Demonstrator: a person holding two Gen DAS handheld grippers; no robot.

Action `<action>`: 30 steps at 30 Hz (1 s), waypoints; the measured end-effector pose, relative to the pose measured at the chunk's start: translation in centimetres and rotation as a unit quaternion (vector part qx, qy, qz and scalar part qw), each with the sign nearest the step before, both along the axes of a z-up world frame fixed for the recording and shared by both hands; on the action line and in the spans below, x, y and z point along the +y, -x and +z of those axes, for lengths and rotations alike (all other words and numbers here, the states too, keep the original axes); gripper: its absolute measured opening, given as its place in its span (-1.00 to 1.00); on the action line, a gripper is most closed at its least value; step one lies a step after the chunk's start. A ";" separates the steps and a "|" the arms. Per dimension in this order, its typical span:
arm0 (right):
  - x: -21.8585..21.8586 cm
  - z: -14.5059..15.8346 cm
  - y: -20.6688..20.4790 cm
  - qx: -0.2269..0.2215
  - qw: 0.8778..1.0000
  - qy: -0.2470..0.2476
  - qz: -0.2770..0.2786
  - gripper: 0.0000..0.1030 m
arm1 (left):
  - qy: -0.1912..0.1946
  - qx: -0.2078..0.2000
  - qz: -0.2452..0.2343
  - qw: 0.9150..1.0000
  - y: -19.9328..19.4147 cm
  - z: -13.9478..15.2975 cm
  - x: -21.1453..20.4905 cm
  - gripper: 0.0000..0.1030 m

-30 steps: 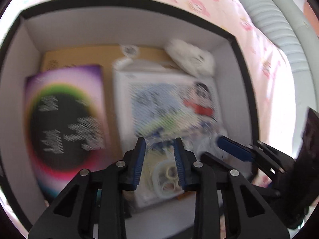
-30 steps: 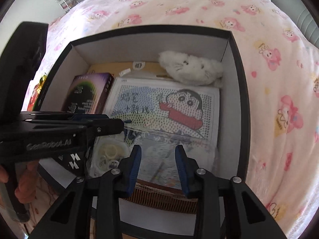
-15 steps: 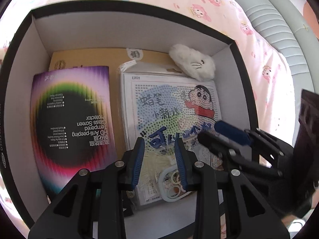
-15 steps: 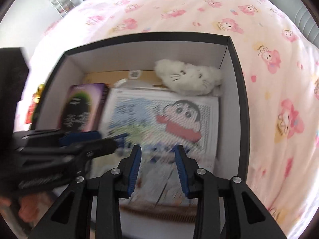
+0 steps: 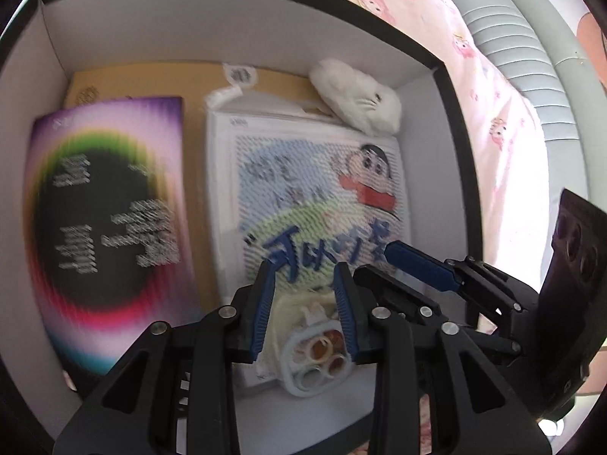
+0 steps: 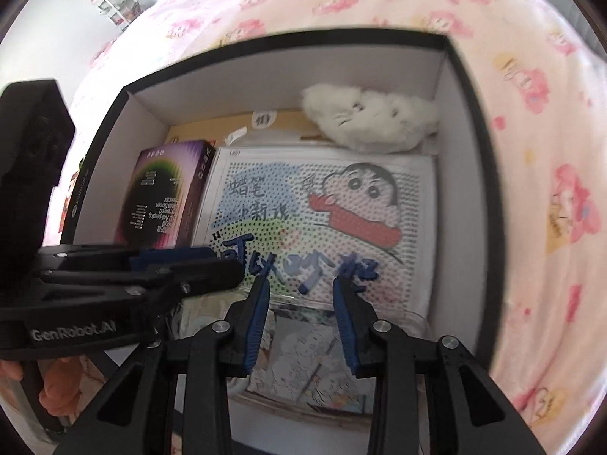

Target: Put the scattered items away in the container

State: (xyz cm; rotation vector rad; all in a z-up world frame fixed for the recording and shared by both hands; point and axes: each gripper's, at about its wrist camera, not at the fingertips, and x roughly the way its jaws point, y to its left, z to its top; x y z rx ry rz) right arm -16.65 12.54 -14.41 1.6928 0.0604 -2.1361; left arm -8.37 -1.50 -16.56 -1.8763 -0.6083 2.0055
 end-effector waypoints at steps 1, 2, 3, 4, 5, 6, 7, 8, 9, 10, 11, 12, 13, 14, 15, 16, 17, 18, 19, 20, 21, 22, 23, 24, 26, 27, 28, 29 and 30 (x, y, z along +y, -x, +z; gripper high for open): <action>0.1 0.4 -0.4 0.013 1.000 -0.005 -0.003 -0.40 | 0.003 0.000 0.000 1.000 -0.2 0.1 -0.1 -0.36; 0.1 0.7 -0.9 0.024 1.000 -0.009 -0.005 -0.40 | 0.013 0.004 0.002 1.000 -0.4 0.2 -0.4 -0.36; 0.1 0.9 -1.2 0.031 0.999 -0.015 -0.005 -0.40 | 0.019 0.007 0.004 1.000 -0.7 0.4 -0.6 -0.36; -0.1 0.9 -1.7 0.033 0.999 -0.022 -0.003 -0.40 | 0.015 0.007 0.004 1.000 -0.9 0.5 -0.8 -0.36; -0.2 0.9 -1.9 0.032 0.999 -0.027 0.000 -0.40 | 0.007 0.005 0.003 1.000 -1.2 0.7 -1.0 -0.36; -0.1 0.8 -2.2 0.033 0.999 -0.033 0.002 -0.40 | 0.004 0.005 0.000 1.000 -1.5 0.8 -1.2 -0.35; 0.0 0.8 -2.0 0.035 0.999 -0.039 0.005 -0.40 | 0.010 0.008 -0.003 1.000 -1.8 1.0 -1.2 -0.35; -0.1 0.8 -2.3 0.039 0.998 -0.044 0.008 -0.40 | 0.018 0.009 -0.007 1.000 -2.1 1.0 -1.2 -0.35; -0.2 0.8 -2.6 0.042 0.998 -0.046 0.009 -0.40 | 0.025 0.008 -0.011 1.000 -2.2 0.9 -1.2 -0.35; -0.2 0.7 -2.7 0.043 0.998 -0.046 0.010 -0.40 | 0.032 0.005 -0.015 0.999 -2.4 0.7 -1.2 -0.35; -0.3 0.6 -2.7 0.041 0.998 -0.044 0.010 -0.40 | 0.037 0.004 -0.018 0.999 -2.5 0.6 -1.2 -0.35; -0.2 0.3 -2.6 0.037 0.998 -0.042 0.009 -0.40 | 0.039 0.005 -0.021 0.999 -2.6 0.7 -1.3 -0.34; -0.3 0.0 -2.6 0.035 0.998 -0.042 0.009 -0.39 | 0.041 0.006 -0.024 0.999 -2.7 0.7 -1.3 -0.34; -0.4 -0.2 -2.6 0.039 0.998 -0.044 0.009 -0.38 | 0.042 0.007 -0.025 0.999 -2.9 0.8 -1.5 -0.33; -0.5 -0.2 -2.6 0.044 0.998 -0.044 0.010 -0.35 | 0.043 0.009 -0.026 0.999 -3.0 0.9 -1.6 -0.33; -0.6 -0.2 -2.6 0.046 0.998 -0.042 0.009 -0.31 | 0.043 0.013 -0.025 0.999 -3.2 1.0 -1.8 -0.33; -0.6 0.0 -2.6 0.046 0.998 -0.037 0.005 -0.30 | 0.049 0.019 -0.025 0.998 -3.3 1.3 -2.0 -0.31; -0.6 0.2 -2.5 0.045 0.998 -0.034 -0.001 -0.29 | 0.059 0.032 -0.021 0.998 -3.4 2.0 -2.3 -0.30; -0.6 0.6 -2.4 0.049 0.998 -0.032 -0.009 -0.29 | 0.071 0.059 -0.012 0.996 -3.6 3.4 -2.8 -0.28; -0.5 1.5 -2.4 0.063 0.997 -0.036 -0.016 -0.29 | 0.085 0.099 -0.005 0.991 -4.1 5.4 -3.4 -0.15; -0.4 2.5 -2.5 0.084 0.995 -0.040 -0.022 -0.29 | 0.095 0.146 0.004 0.985 -4.9 7.7 -3.9 0.08; -0.3 3.8 -2.8 0.104 0.993 -0.042 -0.029 -0.26 | 0.103 0.189 0.014 0.977 -5.8 9.8 -4.5 0.20; -0.2 5.3 -3.0 0.123 0.991 -0.041 -0.038 -0.22 | 0.107 0.231 0.023 0.967 -5.7 11.8 -6.5 0.46; 0.8 6.6 -3.0 0.138 0.989 -0.038 -0.047 -0.18 | 0.108 0.261 0.031 0.959 -6.7 13.5 -7.0 0.60; 1.1 9.7 -3.7 0.169 0.983 -0.035 -0.060 -0.10 | 0.117 0.303 0.054 0.944 -5.0 16.2 -5.8 0.71; 1.1 11.1 -3.9 0.184 0.980 -0.034 -0.063 0.03 | 0.118 0.321 0.068 0.937 -4.8 17.5 -4.1 0.75; 1.2 12.6 -4.3 0.209 0.975 -0.029 -0.070 0.15 | 0.114 0.338 0.087 0.930 -4.1 19.2 -1.5 0.75; 1.0 14.2 -5.4 0.237 0.968 -0.025 -0.080 0.22 | 0.106 0.356 0.105 0.923 -2.9 20.9 -1.1 0.78; 0.9 15.8 -6.7 0.261 0.961 -0.023 -0.087 0.38 | 0.099 0.374 0.118 0.915 -3.3 22.7 -2.0 0.90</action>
